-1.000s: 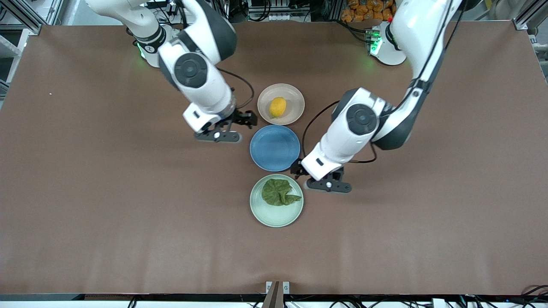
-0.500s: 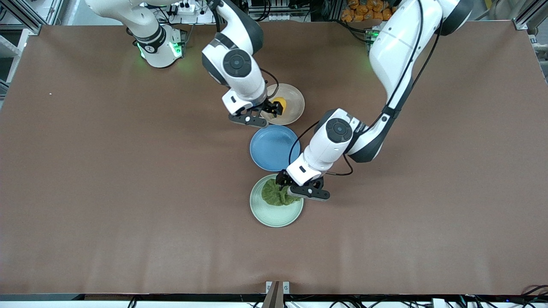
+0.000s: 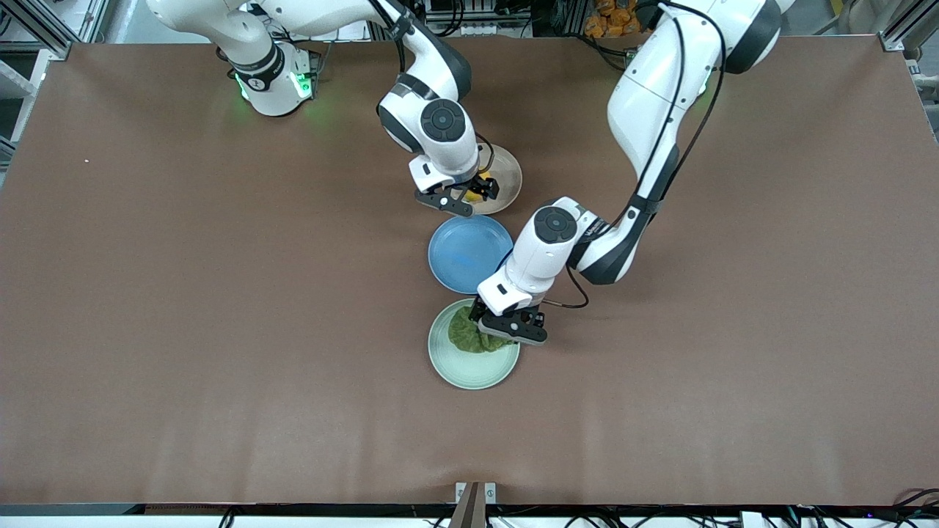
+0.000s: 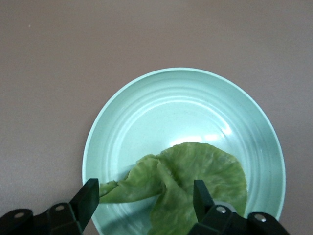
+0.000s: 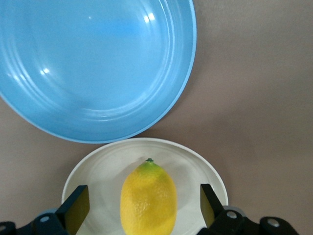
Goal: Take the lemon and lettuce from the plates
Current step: 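Close the right gripper on the lemon while the left gripper grasps the lettuce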
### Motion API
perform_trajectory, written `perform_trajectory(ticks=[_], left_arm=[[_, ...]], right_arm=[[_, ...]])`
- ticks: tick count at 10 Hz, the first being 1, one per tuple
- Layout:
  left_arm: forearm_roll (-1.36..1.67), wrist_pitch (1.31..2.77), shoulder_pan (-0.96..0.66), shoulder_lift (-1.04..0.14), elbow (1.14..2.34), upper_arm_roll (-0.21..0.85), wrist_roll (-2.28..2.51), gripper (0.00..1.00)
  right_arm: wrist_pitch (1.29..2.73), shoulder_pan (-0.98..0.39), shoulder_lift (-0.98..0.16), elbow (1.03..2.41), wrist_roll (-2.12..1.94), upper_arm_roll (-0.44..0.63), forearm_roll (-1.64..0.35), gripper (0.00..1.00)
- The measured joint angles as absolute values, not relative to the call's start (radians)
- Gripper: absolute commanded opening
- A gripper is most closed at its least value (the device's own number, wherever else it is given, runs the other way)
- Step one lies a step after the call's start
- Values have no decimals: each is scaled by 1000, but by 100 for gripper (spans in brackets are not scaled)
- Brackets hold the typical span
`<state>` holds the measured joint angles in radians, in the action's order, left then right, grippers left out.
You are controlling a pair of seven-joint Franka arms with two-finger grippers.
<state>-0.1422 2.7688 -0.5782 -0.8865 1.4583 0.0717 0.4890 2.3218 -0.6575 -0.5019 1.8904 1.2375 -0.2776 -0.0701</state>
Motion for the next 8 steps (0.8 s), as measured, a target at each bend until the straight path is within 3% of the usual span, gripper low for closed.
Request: perform_trajectory(ticks=[5, 6, 8], left_arm=[[-143, 2784, -605, -921, 1436, 46, 489, 68], [-143, 2785, -606, -924, 1434, 43, 489, 63], [-143, 2785, -608, -929, 1432, 40, 489, 41]], right_arm=[[2397, -679, -556, 1891, 1280, -280, -70, 100], [2398, -684, -562, 1891, 1283, -283, -70, 100], [2398, -692, -571, 1891, 1287, -296, -70, 100]])
